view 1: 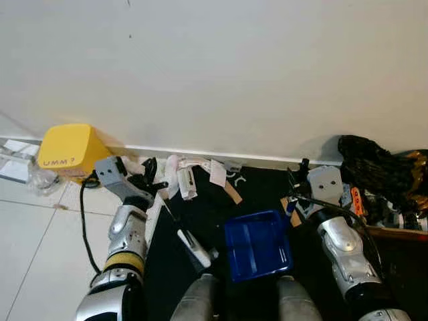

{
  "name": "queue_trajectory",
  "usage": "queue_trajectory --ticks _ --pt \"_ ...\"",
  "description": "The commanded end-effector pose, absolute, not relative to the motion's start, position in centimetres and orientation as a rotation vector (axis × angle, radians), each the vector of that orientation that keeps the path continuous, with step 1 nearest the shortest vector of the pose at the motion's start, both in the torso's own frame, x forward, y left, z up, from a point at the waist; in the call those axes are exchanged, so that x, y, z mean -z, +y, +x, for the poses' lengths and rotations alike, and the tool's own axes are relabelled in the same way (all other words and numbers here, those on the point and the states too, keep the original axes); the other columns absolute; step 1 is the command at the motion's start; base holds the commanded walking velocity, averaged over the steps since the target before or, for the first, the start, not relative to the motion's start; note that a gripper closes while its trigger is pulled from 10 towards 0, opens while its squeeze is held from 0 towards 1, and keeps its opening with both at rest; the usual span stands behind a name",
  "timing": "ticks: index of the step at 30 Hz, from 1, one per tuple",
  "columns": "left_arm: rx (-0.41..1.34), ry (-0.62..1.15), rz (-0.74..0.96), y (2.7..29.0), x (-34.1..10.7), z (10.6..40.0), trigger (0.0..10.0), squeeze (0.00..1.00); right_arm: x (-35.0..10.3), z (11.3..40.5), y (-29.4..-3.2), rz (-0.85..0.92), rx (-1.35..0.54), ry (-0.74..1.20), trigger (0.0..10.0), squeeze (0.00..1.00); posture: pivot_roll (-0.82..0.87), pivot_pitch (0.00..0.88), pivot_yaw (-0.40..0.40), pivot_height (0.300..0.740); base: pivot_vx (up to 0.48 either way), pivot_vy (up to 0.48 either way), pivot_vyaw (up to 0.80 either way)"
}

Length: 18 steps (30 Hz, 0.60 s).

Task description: Sweep floor

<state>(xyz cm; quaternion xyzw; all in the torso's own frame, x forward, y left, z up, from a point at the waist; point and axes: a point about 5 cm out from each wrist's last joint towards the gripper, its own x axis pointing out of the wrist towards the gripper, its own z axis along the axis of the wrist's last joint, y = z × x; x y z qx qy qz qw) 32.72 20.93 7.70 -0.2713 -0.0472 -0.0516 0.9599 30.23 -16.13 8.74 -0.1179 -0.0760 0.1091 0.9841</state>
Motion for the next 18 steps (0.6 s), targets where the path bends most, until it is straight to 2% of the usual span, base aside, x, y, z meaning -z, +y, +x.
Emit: queue_trajectory --ticks 1,11,18 --pt "0.115 -0.012 -0.739 18.8 -5.4 32.0 10.0 0.00 -8.5 30.0 -16.6 -0.278 -0.226 -0.128 10.0 0.00 -0.02 0.318 0.045 0.740 0.000 0.000 0.00" --pt "0.233 0.005 -0.839 17.9 -5.2 31.7 10.0 0.00 -8.7 30.2 -16.4 -0.294 -0.233 -0.133 10.0 0.00 -0.01 0.319 0.045 0.740 0.000 0.000 0.00" --pt "0.346 0.012 -0.924 16.3 -5.5 31.6 10.0 0.00 -8.8 30.3 -16.1 -0.285 -0.240 -0.132 10.0 0.00 -0.01 0.312 0.044 0.740 0.000 0.000 0.00"
